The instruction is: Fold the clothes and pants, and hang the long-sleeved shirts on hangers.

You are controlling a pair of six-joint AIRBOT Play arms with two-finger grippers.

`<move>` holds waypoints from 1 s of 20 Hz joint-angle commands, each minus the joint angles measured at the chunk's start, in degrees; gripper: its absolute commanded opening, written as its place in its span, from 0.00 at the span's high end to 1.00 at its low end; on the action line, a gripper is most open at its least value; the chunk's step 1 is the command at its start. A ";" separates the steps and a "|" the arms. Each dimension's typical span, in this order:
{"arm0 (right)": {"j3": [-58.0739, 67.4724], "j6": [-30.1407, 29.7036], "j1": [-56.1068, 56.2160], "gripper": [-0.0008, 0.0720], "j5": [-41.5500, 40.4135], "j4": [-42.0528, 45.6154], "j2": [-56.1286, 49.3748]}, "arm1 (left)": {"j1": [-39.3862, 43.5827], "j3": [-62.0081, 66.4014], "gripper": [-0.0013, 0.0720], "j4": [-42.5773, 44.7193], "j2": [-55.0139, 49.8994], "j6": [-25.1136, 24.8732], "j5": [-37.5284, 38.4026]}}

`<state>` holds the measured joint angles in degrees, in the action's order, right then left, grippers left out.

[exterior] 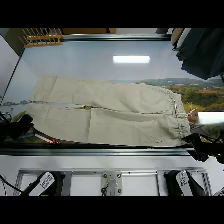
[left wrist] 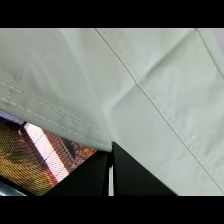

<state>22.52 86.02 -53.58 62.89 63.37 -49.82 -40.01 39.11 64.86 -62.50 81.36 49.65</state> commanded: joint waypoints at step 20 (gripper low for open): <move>-0.81 -3.37 19.78 0.72 -9.53 -4.66 -8.26 | 0.02 0.04 0.98 0.04 -0.02 0.00 0.07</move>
<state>21.63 82.89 -34.44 53.52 58.85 -57.82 -40.01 39.11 64.84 -62.50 81.36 49.71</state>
